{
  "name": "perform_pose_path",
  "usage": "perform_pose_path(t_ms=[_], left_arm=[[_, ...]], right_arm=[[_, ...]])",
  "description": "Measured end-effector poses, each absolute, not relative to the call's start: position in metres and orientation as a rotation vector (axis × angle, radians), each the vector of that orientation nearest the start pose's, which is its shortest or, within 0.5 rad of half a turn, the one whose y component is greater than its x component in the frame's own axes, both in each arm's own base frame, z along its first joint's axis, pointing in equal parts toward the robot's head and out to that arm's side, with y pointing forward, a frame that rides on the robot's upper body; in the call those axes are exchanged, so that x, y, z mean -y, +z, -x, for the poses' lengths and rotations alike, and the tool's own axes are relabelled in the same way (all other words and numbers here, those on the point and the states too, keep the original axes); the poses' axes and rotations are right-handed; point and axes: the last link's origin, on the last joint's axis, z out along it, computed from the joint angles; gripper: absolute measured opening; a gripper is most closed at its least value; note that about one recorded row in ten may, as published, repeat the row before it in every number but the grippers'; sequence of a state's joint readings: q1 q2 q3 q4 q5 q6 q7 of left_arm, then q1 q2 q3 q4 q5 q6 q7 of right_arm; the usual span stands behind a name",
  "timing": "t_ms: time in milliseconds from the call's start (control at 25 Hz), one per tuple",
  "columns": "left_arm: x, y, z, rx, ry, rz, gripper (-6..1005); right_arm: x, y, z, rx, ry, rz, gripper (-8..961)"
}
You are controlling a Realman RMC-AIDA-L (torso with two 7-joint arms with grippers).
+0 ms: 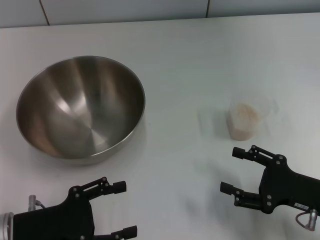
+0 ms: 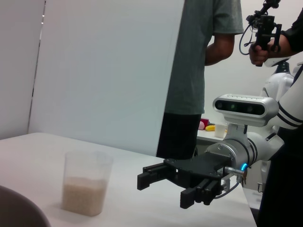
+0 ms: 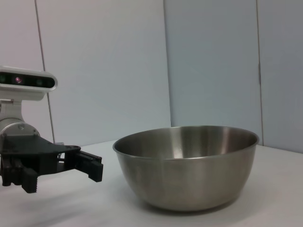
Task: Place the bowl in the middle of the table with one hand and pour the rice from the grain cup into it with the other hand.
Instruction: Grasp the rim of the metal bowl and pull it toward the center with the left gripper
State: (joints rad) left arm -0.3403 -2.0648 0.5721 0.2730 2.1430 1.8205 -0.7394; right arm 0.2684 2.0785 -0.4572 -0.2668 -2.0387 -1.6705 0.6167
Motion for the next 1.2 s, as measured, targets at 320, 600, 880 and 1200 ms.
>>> perform_pose_path(t_ms=[320, 600, 880, 1200], left_arm=[[-0.1969, -0.0450, 0.3023, 0.355, -1.028, 2.833, 856], [-0.1969, -0.0450, 0.3022, 0.355, -1.029, 2.833, 850], [-0.1969, -0.0450, 0.3022, 0.355, -1.029, 2.833, 843], [-0.1939, -0.0411, 0.2985, 0.321, -1.090, 2.810, 836]], right_arm=[[-0.2046, -0.0418, -0.3289, -0.369, 0.867, 2.542, 831], [-0.2047, -0.0419, -0.3287, -0.369, 0.868, 2.542, 832], [-0.2048, -0.0422, -0.3284, -0.370, 0.870, 2.542, 832], [-0.2051, -0.0422, -0.3282, -0.368, 0.871, 2.543, 831]])
